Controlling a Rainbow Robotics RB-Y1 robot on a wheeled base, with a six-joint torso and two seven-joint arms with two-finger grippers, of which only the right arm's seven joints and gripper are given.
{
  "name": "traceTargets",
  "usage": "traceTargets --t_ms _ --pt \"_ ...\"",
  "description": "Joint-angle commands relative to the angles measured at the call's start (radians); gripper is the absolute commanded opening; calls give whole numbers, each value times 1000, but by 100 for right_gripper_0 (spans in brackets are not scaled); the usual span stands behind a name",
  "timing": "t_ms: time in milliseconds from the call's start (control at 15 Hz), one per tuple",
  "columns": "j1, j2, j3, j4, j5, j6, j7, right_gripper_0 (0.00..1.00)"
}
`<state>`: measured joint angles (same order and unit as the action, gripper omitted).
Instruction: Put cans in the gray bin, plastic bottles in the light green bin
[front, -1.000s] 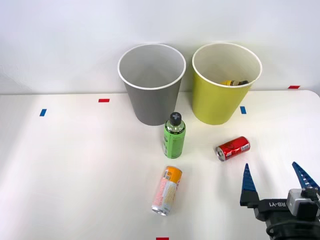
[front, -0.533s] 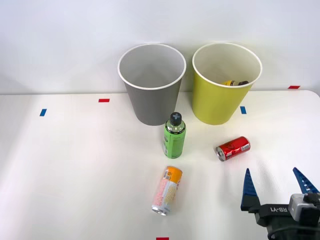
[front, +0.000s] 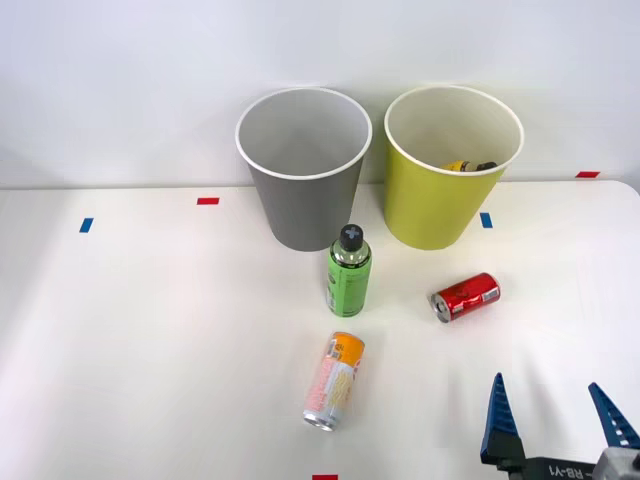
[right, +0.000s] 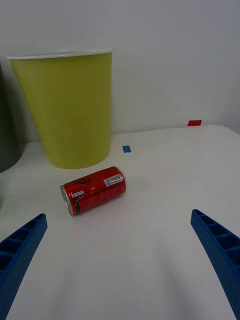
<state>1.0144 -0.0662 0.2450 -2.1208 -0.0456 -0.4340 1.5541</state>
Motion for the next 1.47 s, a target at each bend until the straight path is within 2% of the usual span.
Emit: traceTargets --t_ms 67,200,400,600,867,1467 --pt "10 9 20 119 43 -163 -143 100" --pt "13 12 28 200 44 -259 -200 100" --pt "13 12 28 283 52 -359 -170 100" --pt "24 11 23 289 38 -362 -28 100" --pt "38 9 50 289 -30 -362 81 100" --pt "46 5 65 291 -42 -361 93 100"
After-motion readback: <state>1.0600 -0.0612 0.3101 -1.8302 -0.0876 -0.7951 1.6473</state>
